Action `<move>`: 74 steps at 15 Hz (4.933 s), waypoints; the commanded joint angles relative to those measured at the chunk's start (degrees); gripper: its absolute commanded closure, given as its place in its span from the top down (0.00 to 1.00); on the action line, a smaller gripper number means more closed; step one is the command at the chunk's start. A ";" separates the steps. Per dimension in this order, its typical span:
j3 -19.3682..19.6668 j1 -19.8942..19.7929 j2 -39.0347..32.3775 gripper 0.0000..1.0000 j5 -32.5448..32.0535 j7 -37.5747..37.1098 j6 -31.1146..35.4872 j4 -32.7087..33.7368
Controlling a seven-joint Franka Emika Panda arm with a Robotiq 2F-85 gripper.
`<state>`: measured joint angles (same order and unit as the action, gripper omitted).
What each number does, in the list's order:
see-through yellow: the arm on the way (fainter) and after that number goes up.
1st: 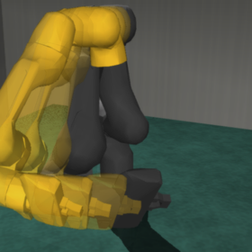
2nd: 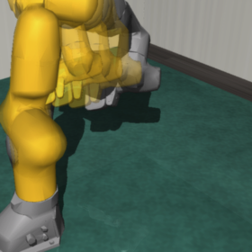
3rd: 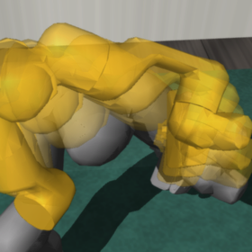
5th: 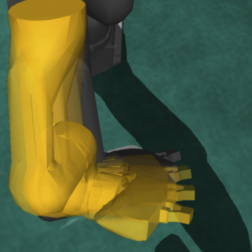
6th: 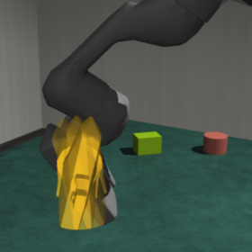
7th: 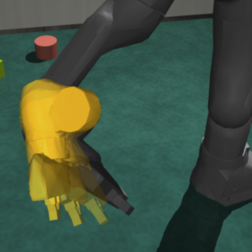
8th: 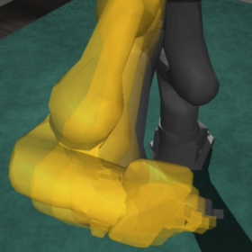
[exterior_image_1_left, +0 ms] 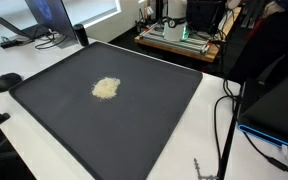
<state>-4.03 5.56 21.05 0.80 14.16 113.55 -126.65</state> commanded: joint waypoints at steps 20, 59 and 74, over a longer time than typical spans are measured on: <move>-1.54 -3.01 -24.83 0.03 -38.44 -42.86 25.74 2.33; 2.34 -2.97 -51.22 0.03 -11.10 -18.43 1.08 37.80; 4.20 -9.63 -53.34 0.13 -0.48 -13.16 -6.31 45.63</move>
<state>-0.62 -4.65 -32.26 -0.11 0.75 107.40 -81.16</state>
